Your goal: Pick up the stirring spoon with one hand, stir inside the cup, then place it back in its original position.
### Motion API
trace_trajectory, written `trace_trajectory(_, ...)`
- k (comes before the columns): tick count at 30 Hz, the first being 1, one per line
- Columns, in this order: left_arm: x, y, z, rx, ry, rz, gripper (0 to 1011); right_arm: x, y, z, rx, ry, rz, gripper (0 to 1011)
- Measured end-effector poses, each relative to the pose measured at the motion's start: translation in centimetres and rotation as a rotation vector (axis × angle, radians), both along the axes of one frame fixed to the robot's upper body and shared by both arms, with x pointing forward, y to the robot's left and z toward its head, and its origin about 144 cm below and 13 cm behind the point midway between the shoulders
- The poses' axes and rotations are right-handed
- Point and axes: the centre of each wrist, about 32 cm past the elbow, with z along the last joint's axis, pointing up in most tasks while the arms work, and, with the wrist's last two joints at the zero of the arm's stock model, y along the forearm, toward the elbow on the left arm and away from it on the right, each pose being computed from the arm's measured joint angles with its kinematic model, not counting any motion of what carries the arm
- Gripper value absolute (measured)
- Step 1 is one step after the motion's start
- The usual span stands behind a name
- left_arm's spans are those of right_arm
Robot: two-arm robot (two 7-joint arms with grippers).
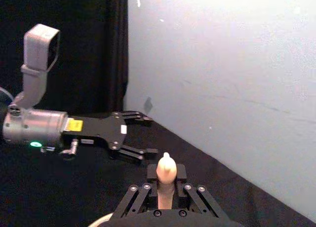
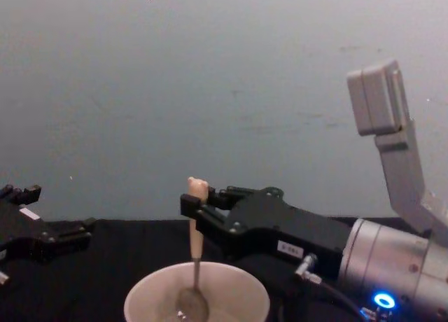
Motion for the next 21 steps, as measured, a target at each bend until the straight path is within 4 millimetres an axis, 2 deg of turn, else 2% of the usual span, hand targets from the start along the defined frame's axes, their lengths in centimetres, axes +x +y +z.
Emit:
trace_trajectory(10,0.0,0.0,0.0,0.000,0.000,0.000,1002,0.0,-1.4,0.1,-0.002,-0.002,-0.037,209)
trace_trajectory(21,0.0,0.0,0.0,0.000,0.000,0.000,1001,-1.4,-2.0,-0.2,0.002,0.023,-0.016,209)
